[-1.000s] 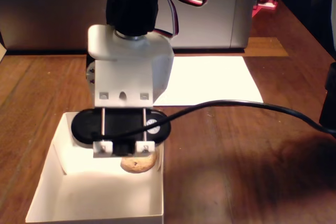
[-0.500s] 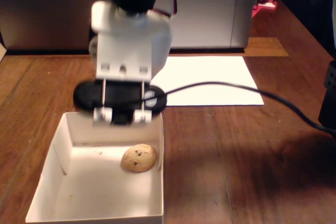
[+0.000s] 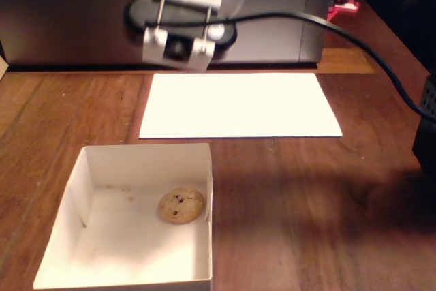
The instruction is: Grasp a mini cookies block and put it in the white box.
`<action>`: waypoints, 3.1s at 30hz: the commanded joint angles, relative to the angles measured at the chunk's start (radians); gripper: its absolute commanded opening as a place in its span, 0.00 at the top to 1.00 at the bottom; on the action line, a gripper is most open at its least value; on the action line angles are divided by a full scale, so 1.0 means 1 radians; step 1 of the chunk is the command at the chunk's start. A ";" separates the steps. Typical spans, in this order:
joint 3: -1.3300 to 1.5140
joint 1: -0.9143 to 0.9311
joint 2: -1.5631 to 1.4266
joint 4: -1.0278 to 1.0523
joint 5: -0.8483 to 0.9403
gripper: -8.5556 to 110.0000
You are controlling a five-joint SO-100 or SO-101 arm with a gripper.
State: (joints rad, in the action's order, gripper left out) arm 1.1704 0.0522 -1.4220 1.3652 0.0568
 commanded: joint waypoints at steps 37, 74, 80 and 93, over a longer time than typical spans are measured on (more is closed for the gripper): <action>1.121 0.247 -0.853 -0.460 0.006 0.93; 1.772 0.279 -1.402 -0.568 -0.012 0.93; 1.812 0.278 -1.445 -0.566 -0.020 0.93; 1.893 0.179 -1.618 -0.523 0.011 0.93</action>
State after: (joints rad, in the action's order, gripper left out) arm 3.0772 0.2623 -2.9882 0.8330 0.0568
